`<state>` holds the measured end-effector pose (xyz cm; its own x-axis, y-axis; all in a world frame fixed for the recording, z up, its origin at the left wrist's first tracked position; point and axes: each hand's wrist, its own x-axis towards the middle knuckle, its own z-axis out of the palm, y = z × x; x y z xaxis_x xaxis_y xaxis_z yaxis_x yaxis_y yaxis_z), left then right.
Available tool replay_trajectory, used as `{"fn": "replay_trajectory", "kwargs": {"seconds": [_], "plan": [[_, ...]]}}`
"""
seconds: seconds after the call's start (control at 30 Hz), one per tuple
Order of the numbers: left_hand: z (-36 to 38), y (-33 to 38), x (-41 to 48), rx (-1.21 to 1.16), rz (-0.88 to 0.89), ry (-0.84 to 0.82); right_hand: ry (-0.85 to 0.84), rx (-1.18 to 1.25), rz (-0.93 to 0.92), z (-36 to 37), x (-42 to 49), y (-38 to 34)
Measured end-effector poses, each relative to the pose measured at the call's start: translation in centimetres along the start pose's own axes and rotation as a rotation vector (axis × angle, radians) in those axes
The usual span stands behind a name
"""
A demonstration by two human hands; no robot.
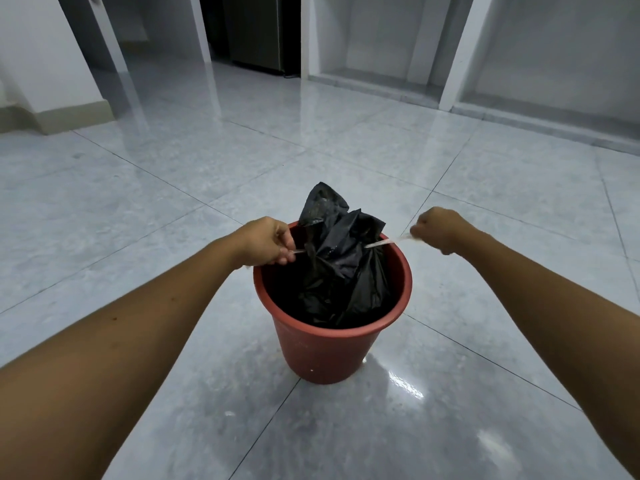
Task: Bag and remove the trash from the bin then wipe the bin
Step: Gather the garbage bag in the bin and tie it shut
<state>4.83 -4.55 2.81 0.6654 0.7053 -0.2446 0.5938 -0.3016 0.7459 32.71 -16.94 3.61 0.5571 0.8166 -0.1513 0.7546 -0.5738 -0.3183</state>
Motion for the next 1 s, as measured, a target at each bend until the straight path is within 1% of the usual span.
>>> {"fn": "replay_trajectory", "kwargs": {"seconds": [0.1,0.13,0.17,0.2,0.23,0.27,0.3,0.4,0.47,0.53,0.6,0.67,0.73,0.8,0.87,0.93,1.0], "plan": [[0.3,1.8,0.1,-0.211,-0.184,-0.046,0.063,0.616,0.112,-1.2,0.6,-2.9],[0.5,2.6,0.2,-0.273,-0.245,-0.049,0.087,0.77,0.131,-1.9,0.4,-4.2],[0.8,3.4,0.2,-0.287,-0.285,-0.057,0.109,0.837,0.114,-2.4,0.5,-5.4],[1.1,4.0,0.3,-0.246,-0.303,-0.079,0.131,0.817,0.063,-2.8,0.5,-6.7],[1.7,4.6,0.2,-0.176,-0.309,-0.102,0.14,0.747,-0.002,-3.0,0.4,-7.8],[2.2,5.0,0.1,-0.118,-0.313,-0.109,0.129,0.652,-0.059,-3.2,0.3,-8.8],[2.5,5.2,0.2,-0.093,-0.315,-0.083,0.09,0.549,-0.095,-3.1,0.0,-9.7],[2.3,5.2,0.8,-0.166,-0.273,0.085,-0.075,0.255,-0.127,-2.6,-1.0,-11.3],[2.1,4.9,1.1,-0.222,-0.235,0.11,-0.097,0.154,-0.14,-2.4,-1.3,-11.5],[2.0,4.4,1.0,-0.269,-0.218,0.094,-0.066,0.091,-0.156,-2.5,-1.0,-11.0],[2.0,4.0,0.7,-0.287,-0.213,0.093,-0.063,0.119,-0.158,-2.7,-0.7,-10.2],[2.1,4.3,0.3,-0.316,-0.184,0.09,-0.111,0.287,-0.129,-2.9,-0.9,-9.8],[2.6,5.0,0.0,-0.332,-0.111,0.092,-0.16,0.416,-0.098,-3.3,-1.3,-10.0],[3.6,5.9,-0.2,-0.345,-0.012,0.117,-0.196,0.402,-0.11,-3.6,-1.8,-10.7],[4.6,6.5,-0.1,-0.376,0.057,0.143,-0.195,0.321,-0.131,-3.6,-2.1,-11.0],[4.9,6.9,-0.2,-0.392,0.051,0.131,-0.114,0.264,-0.123,-3.4,-1.7,-10.5],[4.5,7.1,-0.3,-0.394,-0.017,0.11,-0.041,0.261,-0.082,-3.2,-1.1,-9.6]]}}
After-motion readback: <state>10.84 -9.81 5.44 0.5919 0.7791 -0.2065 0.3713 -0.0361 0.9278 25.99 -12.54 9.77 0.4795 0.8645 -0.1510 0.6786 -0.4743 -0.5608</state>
